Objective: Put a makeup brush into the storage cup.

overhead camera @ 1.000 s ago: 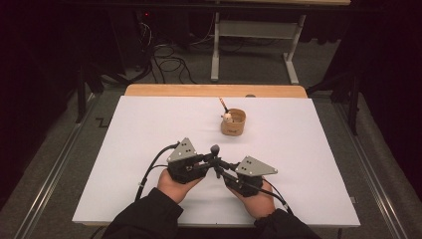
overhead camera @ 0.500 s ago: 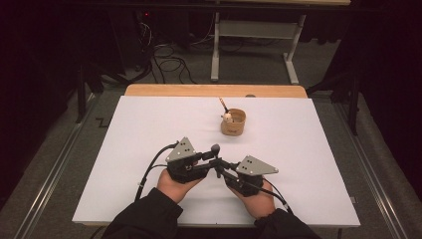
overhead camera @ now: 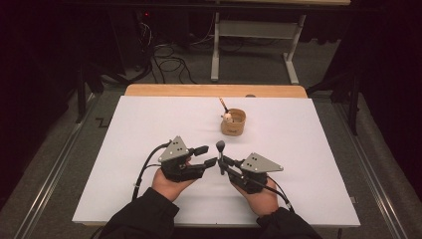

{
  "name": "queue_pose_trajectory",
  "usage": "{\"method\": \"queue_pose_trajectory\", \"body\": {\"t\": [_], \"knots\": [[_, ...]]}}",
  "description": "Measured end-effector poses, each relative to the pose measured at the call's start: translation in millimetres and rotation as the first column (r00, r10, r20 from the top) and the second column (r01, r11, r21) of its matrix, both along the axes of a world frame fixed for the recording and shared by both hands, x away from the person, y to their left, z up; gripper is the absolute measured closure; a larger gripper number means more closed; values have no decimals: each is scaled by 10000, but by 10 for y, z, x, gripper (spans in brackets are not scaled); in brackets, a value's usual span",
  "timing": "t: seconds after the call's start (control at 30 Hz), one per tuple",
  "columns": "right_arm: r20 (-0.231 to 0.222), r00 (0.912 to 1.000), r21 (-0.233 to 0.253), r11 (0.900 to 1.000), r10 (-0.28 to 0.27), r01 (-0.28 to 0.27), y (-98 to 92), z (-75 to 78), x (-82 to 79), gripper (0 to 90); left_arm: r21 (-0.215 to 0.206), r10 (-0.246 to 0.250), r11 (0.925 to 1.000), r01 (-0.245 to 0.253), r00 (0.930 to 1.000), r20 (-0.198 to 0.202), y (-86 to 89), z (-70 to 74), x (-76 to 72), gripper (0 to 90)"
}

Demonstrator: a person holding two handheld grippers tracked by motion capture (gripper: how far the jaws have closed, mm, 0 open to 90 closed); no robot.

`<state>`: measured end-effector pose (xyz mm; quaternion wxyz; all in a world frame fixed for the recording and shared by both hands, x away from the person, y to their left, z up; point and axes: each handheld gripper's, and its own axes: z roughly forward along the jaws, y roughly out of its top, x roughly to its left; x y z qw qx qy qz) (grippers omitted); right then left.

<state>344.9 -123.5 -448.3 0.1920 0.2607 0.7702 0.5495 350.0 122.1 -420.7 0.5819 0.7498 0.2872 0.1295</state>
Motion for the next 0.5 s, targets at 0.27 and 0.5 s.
{"method": "queue_pose_trajectory", "body": {"t": [0.27,0.5], "knots": [[79,9998,114,9998,-176,175,-66,35,22,805,58,614,9981,-615,9979,195,180,-18,32,422],[207,9993,181,9993,-316,312,-132,69,38,805,174,1149,9931,-1157,9925,413,300,-38,27,339]]}}
